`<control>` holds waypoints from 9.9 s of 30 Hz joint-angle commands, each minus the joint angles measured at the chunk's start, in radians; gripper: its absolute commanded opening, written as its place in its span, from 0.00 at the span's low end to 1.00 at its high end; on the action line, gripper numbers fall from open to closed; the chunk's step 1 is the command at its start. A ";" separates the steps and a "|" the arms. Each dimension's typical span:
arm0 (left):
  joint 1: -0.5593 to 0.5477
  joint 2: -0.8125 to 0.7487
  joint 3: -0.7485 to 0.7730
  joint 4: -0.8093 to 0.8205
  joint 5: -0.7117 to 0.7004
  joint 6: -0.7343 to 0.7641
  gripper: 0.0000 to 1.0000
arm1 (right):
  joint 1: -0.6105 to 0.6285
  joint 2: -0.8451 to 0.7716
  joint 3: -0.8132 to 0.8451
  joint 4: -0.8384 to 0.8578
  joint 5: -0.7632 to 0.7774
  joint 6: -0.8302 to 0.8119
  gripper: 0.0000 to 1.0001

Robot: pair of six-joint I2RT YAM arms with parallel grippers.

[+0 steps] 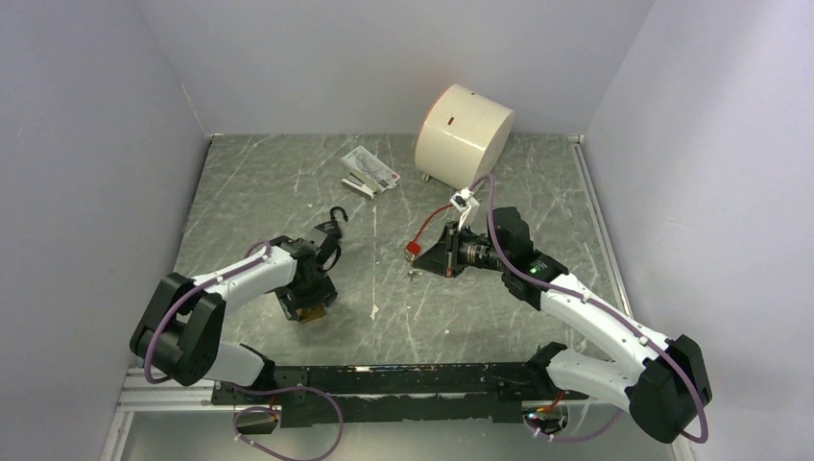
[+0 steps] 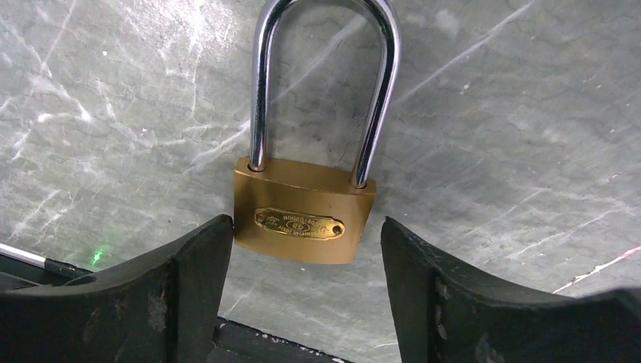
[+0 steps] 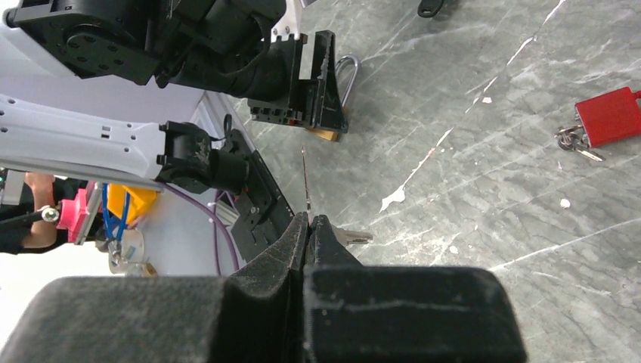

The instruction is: Unlock with the key

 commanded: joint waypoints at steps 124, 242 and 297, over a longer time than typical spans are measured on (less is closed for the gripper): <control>0.029 -0.271 0.034 0.497 0.490 -0.475 0.24 | 0.137 0.765 0.589 -0.151 -0.053 0.262 0.00; 0.029 -0.516 0.082 -0.169 -0.272 0.021 0.43 | 0.183 0.871 0.709 0.122 -0.110 0.271 0.00; 0.027 -0.502 0.676 -0.330 -0.083 0.354 0.94 | 0.030 0.091 0.470 -0.732 1.083 0.021 0.86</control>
